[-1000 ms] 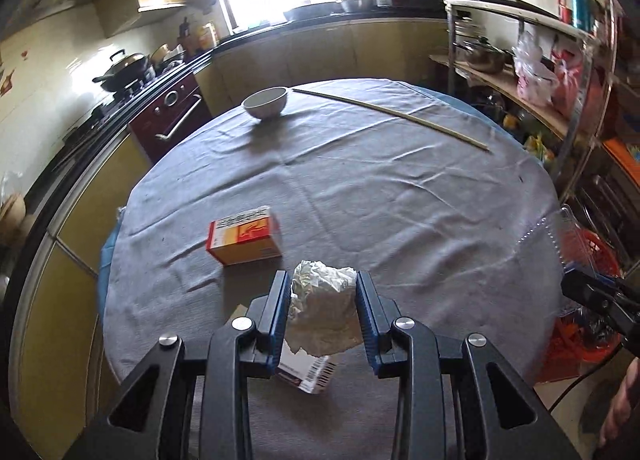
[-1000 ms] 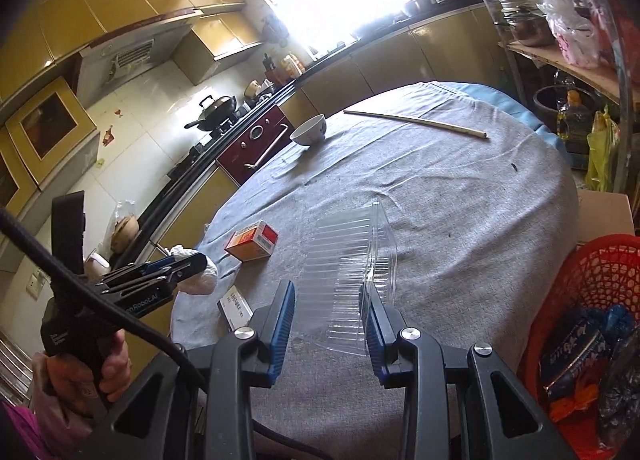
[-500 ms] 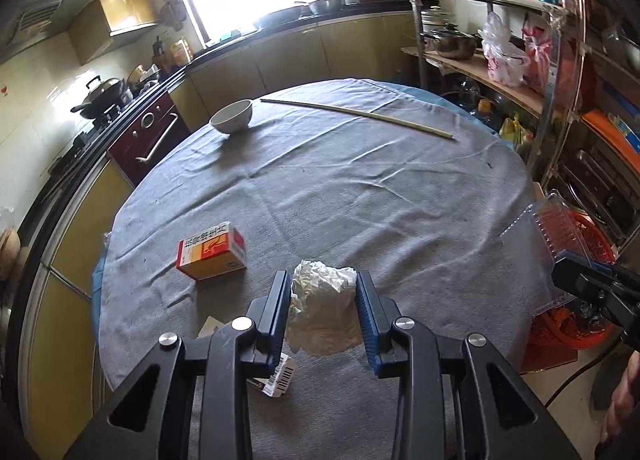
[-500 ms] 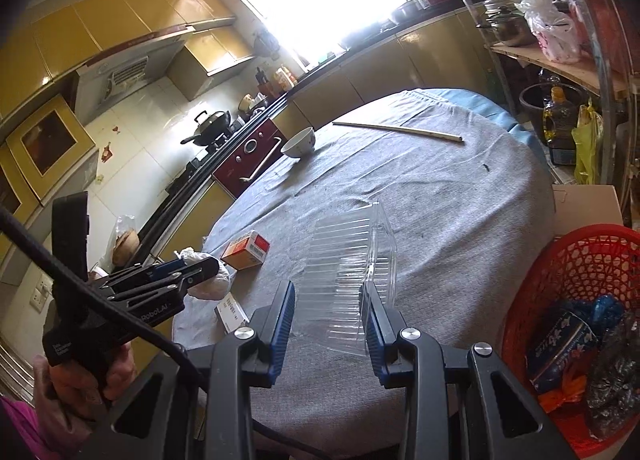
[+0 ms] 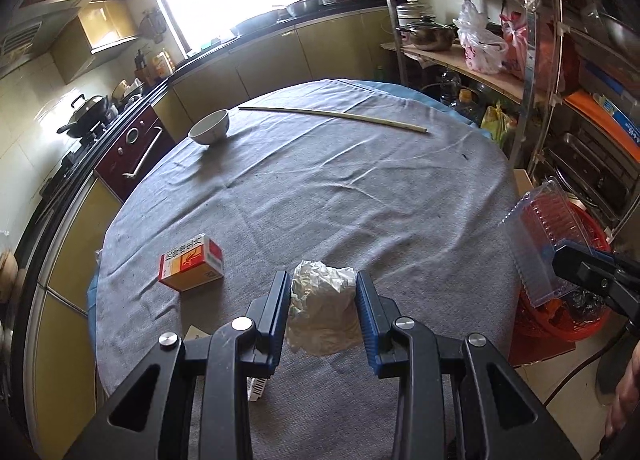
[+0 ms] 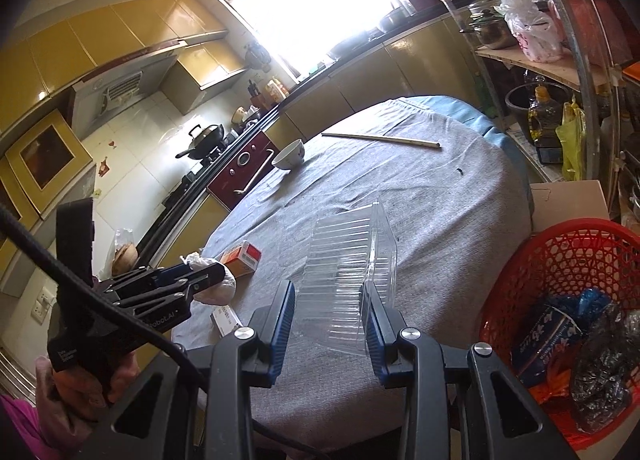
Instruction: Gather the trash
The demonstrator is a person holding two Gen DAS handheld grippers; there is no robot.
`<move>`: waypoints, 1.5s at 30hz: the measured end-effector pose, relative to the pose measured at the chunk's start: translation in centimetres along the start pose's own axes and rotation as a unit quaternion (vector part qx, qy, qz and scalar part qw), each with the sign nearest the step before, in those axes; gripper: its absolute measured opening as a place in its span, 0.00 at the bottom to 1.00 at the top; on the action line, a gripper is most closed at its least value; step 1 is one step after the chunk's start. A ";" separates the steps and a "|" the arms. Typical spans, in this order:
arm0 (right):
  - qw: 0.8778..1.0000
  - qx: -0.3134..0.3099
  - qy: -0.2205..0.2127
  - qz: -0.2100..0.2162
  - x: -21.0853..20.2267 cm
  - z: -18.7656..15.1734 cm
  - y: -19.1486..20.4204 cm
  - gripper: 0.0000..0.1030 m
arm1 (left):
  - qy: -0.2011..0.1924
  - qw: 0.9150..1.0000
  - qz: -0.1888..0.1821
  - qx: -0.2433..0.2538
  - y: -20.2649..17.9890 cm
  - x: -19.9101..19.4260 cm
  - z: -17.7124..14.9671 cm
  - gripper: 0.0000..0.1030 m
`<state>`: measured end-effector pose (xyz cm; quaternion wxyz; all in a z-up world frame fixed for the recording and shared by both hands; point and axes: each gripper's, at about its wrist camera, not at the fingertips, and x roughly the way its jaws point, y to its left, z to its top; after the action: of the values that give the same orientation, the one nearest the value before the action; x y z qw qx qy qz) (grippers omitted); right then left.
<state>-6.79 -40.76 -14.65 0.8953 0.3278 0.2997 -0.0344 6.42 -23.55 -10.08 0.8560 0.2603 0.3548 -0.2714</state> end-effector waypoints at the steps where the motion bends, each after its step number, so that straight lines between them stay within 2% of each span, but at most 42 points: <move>1: 1.000 0.001 -0.001 -0.001 -0.1 0.0 -0.1 0.35 | 0.001 1.000 -0.001 0.002 -0.2 0.0 0.1 0.33; 24: 0.999 0.040 -0.022 -0.019 -3.1 -0.4 -3.1 0.35 | -0.002 0.999 -0.014 0.053 -5.0 0.4 1.5 0.33; 45: 0.993 0.102 -0.048 -0.036 -5.7 -0.7 -7.1 0.35 | -0.009 0.993 -0.031 0.114 -10.2 0.8 2.5 0.33</move>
<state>-13.62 -46.70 -15.89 0.8684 0.4047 0.2634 -0.1129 1.45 -32.68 -11.68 0.8152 0.3427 0.3213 -0.3389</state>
